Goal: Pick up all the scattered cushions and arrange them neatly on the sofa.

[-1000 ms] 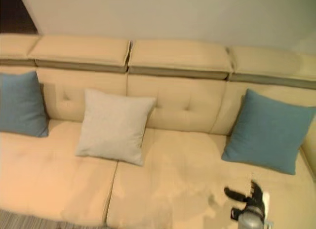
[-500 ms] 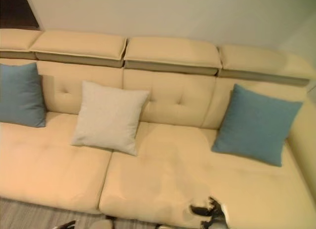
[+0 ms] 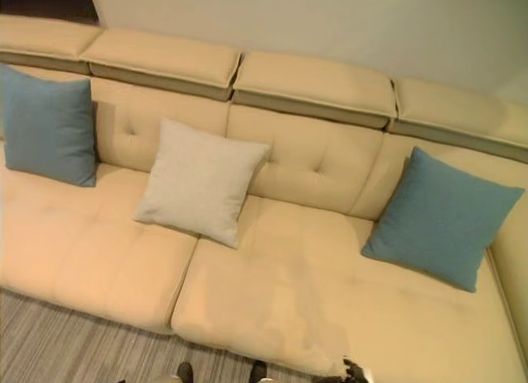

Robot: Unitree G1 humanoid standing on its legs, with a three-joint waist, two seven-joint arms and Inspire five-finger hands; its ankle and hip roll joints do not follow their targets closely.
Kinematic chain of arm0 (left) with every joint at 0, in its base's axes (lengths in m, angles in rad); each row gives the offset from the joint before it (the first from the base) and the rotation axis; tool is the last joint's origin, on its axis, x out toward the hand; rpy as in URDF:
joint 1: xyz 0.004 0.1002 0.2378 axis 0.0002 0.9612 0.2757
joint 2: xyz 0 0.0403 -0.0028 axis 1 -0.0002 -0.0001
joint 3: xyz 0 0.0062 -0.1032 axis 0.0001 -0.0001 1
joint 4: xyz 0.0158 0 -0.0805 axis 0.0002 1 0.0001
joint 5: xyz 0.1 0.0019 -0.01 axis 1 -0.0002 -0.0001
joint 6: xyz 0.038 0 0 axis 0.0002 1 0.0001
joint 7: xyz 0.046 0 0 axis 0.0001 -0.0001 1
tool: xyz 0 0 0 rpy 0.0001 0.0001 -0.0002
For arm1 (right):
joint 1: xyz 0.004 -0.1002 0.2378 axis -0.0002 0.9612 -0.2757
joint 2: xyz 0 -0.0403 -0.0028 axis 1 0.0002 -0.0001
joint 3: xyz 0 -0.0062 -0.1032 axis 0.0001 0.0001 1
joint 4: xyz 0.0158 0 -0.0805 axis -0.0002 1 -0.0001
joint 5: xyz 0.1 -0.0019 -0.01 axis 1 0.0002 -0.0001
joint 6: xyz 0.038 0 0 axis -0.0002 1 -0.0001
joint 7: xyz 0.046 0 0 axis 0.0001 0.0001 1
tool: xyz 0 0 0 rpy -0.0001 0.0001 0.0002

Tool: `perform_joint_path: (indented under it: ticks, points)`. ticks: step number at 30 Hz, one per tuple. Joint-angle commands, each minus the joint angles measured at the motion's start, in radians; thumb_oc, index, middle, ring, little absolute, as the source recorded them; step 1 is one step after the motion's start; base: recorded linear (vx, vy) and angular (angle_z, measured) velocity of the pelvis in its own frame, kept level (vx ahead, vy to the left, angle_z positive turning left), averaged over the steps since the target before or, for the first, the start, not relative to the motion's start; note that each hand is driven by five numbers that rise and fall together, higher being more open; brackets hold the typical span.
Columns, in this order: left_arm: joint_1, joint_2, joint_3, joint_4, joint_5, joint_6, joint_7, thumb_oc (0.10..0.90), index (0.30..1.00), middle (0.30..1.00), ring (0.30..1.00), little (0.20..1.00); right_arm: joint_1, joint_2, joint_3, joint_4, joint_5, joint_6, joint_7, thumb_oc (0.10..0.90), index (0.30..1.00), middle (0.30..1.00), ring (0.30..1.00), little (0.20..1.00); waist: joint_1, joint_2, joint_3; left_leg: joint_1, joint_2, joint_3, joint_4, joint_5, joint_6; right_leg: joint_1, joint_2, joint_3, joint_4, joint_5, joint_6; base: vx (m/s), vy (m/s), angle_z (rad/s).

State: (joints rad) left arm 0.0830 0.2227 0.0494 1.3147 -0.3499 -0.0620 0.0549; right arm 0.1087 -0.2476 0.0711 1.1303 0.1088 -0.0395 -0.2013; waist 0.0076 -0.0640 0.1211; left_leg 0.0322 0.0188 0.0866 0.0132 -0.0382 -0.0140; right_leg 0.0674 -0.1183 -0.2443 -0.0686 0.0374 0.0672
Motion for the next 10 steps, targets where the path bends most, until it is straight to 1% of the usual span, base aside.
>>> perform_joint_path:
  ticks: [1,4,5,6,7,10]
  points:
    - [-0.006,-0.007,-0.017,-0.001,0.033,-0.018,0.016,0.8,0.9,0.9,0.9,0.9,-0.04,-0.053,-0.02,-0.003,-0.013,-0.035,-0.021,0.8,0.9,0.9,0.9,0.9,0.002,0.029,-0.039,0.015,0.029,-0.034,-0.037,-0.028,-0.031,-0.033,0.057,-0.02,0.047,-0.066,0.017,-0.02,0.067,0.27]
    - [-0.006,-0.007,-0.017,-0.001,0.033,-0.018,0.016,0.8,0.9,0.9,0.9,0.9,-0.04,-0.053,-0.02,-0.003,-0.013,-0.035,-0.021,0.8,0.9,0.9,0.9,0.9,0.002,0.029,-0.039,0.015,0.029,-0.034,-0.037,-0.028,-0.031,-0.033,0.057,-0.02,0.047,-0.066,0.017,-0.01,0.036,0.27]
    - [-0.012,-0.012,-0.041,-0.019,0.045,-0.024,0.025,0.8,0.9,0.9,0.9,0.9,-0.038,-0.034,0.001,0.035,-0.017,-0.029,-0.014,0.8,0.9,0.9,0.9,0.9,-0.001,0.037,-0.053,0.04,0.018,-0.036,-0.081,-0.023,-0.021,-0.024,0.047,-0.019,0.034,-0.053,0.028,-0.1,0.212,-0.03]
    - [-0.04,-0.007,-0.054,-0.014,0.072,-0.023,0.043,0.8,0.9,0.9,0.9,0.9,-0.059,-0.014,0.023,0.057,-0.012,-0.022,-0.012,0.8,0.9,0.9,0.9,0.9,-0.001,0.045,-0.061,0.048,0.005,-0.032,-0.101,-0.014,-0.013,-0.025,0.031,-0.014,0.027,-0.035,0.039,-0.11,0.236,-0.02]
    - [-0.049,-0.004,-0.058,-0.005,0.083,-0.018,0.043,0.8,0.9,0.9,0.9,0.9,-0.065,-0.012,0.031,0.06,-0.014,-0.02,-0.011,0.8,0.9,0.9,0.9,0.9,-0.003,0.046,-0.063,0.047,0.003,-0.029,-0.101,-0.014,-0.012,-0.024,0.028,-0.011,0.025,-0.032,0.041,-0.1,0.145,-0.01]
    - [-0.055,0.0,-0.063,-0.009,0.083,-0.021,0.043,0.8,0.9,0.9,0.9,0.9,-0.07,-0.01,0.038,0.056,-0.016,-0.02,-0.012,0.8,0.9,0.9,0.9,0.9,-0.002,0.047,-0.066,0.044,0.001,-0.028,-0.101,-0.013,-0.011,-0.026,0.025,-0.01,0.023,-0.028,0.043,-0.01,0.014,0.0]
